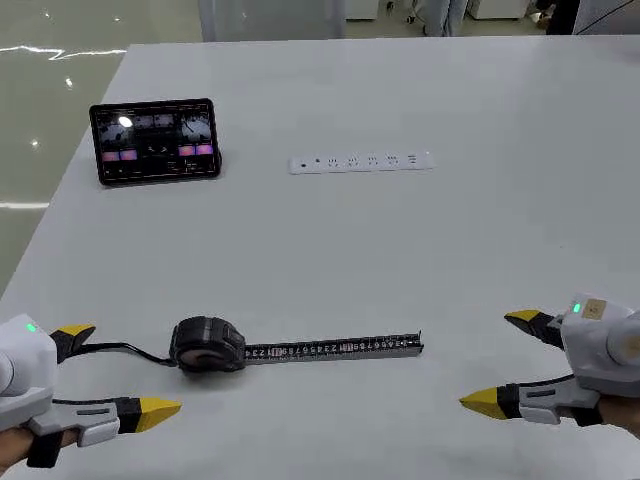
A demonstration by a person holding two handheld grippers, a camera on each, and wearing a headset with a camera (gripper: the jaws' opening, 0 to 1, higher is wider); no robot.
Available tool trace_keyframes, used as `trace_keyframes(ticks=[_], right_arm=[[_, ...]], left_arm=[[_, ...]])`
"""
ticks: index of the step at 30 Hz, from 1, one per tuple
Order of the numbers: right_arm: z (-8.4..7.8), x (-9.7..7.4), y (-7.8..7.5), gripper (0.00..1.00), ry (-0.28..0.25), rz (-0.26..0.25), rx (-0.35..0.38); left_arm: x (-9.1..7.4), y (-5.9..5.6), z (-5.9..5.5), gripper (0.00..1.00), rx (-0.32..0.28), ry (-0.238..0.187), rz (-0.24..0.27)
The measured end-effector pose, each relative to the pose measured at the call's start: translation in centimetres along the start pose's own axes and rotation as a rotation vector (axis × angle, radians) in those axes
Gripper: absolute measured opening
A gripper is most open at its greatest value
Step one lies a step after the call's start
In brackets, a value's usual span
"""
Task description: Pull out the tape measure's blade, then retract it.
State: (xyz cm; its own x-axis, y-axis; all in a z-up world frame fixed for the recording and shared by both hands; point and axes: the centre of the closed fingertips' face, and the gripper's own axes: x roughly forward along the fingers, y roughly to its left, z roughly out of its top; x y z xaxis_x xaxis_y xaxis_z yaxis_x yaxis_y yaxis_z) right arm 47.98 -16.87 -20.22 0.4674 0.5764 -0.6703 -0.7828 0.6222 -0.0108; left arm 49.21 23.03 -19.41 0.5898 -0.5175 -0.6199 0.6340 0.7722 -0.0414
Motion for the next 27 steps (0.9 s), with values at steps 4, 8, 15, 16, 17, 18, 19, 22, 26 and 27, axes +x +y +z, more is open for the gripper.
trace_keyframes(ticks=[4, 8, 15, 16, 17, 18, 19, 22, 26, 27], right_arm=[[-0.8, -0.4, 0.2, 0.89, 0.006, 0.000, -0.003], [-1.9, -1.1, 0.2, 0.92, 0.020, -0.001, 0.030], [-2.7, -2.4, -0.1, 0.99, 0.015, -0.021, 0.028], [-2.7, -2.6, -0.1, 0.99, 0.014, -0.025, 0.026], [-2.7, -2.8, -0.2, 0.99, 0.012, -0.028, 0.033], [-2.8, -3.1, -0.1, 0.99, 0.007, -0.026, 0.051], [-2.9, -3.3, -0.1, 0.99, 0.007, -0.028, 0.048], [-3.2, -3.9, 0.0, 0.99, 0.007, -0.042, 0.038], [-4.2, -4.5, -0.4, 0.99, 0.010, -0.059, 0.041], [-4.4, -4.6, -0.3, 0.99, 0.013, -0.061, 0.043]], left_arm=[[-0.3, -0.2, 0.0, 0.99, 0.005, -0.015, -0.008], [-0.6, 0.1, -0.1, 0.99, 0.000, -0.029, 0.003], [-1.3, 0.3, -0.4, 0.99, -0.007, -0.030, 0.014], [-1.4, 0.3, -0.3, 0.99, -0.008, -0.034, 0.012], [-1.5, 0.4, -0.3, 0.99, -0.008, -0.036, 0.012], [-1.5, 0.6, -0.3, 0.99, -0.008, -0.034, 0.019], [-1.6, 0.7, -0.4, 0.99, -0.005, -0.032, 0.023], [-1.8, 1.0, -0.8, 0.99, -0.007, -0.025, 0.028], [-2.2, 1.5, -1.4, 0.99, 0.008, -0.015, 0.045], [-2.3, 1.7, -1.5, 0.99, 0.006, -0.013, 0.048]])
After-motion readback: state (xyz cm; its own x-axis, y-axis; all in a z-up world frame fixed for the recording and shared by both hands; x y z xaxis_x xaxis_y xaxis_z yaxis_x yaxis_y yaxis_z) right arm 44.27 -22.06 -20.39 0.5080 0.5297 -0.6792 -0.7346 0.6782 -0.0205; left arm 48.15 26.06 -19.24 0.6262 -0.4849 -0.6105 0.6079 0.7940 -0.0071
